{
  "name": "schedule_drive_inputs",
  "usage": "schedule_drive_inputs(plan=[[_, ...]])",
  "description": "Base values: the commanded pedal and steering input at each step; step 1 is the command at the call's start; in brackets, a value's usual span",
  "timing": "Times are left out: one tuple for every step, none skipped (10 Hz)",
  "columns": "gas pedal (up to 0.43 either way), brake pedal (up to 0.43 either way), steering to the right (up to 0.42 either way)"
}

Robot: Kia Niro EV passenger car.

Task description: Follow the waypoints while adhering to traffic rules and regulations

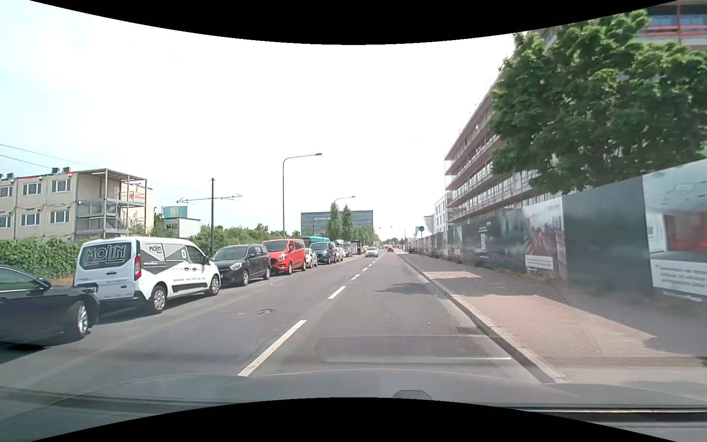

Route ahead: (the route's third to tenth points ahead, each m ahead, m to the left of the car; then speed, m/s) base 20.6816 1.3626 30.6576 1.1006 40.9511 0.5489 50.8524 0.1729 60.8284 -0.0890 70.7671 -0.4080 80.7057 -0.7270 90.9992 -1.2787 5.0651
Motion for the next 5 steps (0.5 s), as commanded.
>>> schedule_drive_inputs(plan=[[0.240, 0.000, 0.033], [0.240, 0.000, 0.019], [0.240, 0.000, 0.010], [0.240, 0.000, 0.006], [0.240, 0.000, 0.006]])
